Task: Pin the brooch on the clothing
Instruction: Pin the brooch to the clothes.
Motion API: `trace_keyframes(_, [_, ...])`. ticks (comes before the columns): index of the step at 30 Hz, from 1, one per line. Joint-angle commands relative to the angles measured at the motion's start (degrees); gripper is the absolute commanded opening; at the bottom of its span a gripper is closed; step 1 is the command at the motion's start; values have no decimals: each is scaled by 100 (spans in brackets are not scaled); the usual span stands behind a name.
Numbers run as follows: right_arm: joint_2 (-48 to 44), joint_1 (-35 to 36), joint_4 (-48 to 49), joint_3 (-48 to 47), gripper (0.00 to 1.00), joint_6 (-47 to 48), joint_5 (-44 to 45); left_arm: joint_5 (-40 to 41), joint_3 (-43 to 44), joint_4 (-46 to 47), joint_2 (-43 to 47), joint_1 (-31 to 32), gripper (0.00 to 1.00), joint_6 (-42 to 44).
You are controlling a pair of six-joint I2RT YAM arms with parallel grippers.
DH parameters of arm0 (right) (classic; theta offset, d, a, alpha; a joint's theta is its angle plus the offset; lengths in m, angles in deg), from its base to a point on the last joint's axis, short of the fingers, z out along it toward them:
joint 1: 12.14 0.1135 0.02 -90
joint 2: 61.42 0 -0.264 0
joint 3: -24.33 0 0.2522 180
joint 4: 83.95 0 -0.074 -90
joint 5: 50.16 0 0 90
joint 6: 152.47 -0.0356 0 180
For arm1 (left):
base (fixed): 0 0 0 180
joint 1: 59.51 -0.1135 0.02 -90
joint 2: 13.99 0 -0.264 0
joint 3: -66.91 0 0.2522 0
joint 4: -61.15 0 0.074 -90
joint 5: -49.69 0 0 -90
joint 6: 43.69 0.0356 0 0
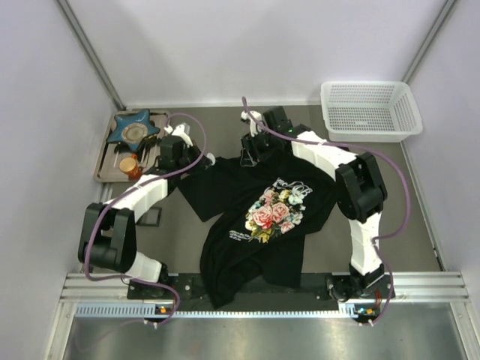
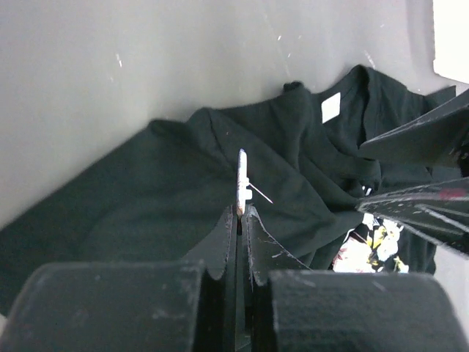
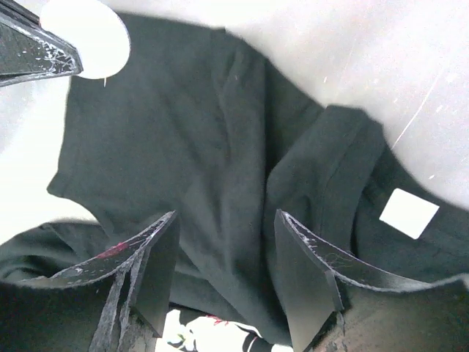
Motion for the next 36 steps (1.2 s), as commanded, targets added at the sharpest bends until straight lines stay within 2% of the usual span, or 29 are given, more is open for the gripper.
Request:
trace_keyframes(1, [174,88,-317,-260,54,122,298,-284,87,227,-353,34,0,-1037])
trace_keyframes(6, [140,79,-459,38,53,298,518,-285,8,280,-530,148,0,-1222])
trace_keyframes(10, [210,79,-512,65,48,106,491,-504,-54,307,-714,262,0,-1424])
trace_keyframes(15, [421,53,-547,91,47,18,281,-452,-159,509,-838,359,0,-1582])
trace_keyframes(18, [482,35,-547,74,43,-53,219,-522,-168,500,-856,403,0,-1504])
trace_keyframes(24, [640,26,-547,-31,43,-114,70,-504,-230,474,-864,438,0,-1495])
trace_keyframes(26, [650,26,-547,-49,36,-115,-18,-522,-247,500,-899,447,0,-1495])
trace_keyframes(27, [658,26,-547,-58,30,-115,-36,-522,-239,500,-917,456,0,-1504])
trace_keyframes(28, [650,26,-547,-58,18,-158,-79,-548,-230,500,-934,456,0,-1504])
trace_keyframes(30, [606,26,-547,-41,10,-325,-141,-610,-186,483,-1022,473,0,-1478])
trace_keyframes(31, [536,18,-547,-40,1,-360,-211,-645,-177,483,-1049,473,0,-1477])
trace_keyframes(36, [333,-35,-529,-84,0,-728,-458,-970,-160,772,-1119,500,0,-1565])
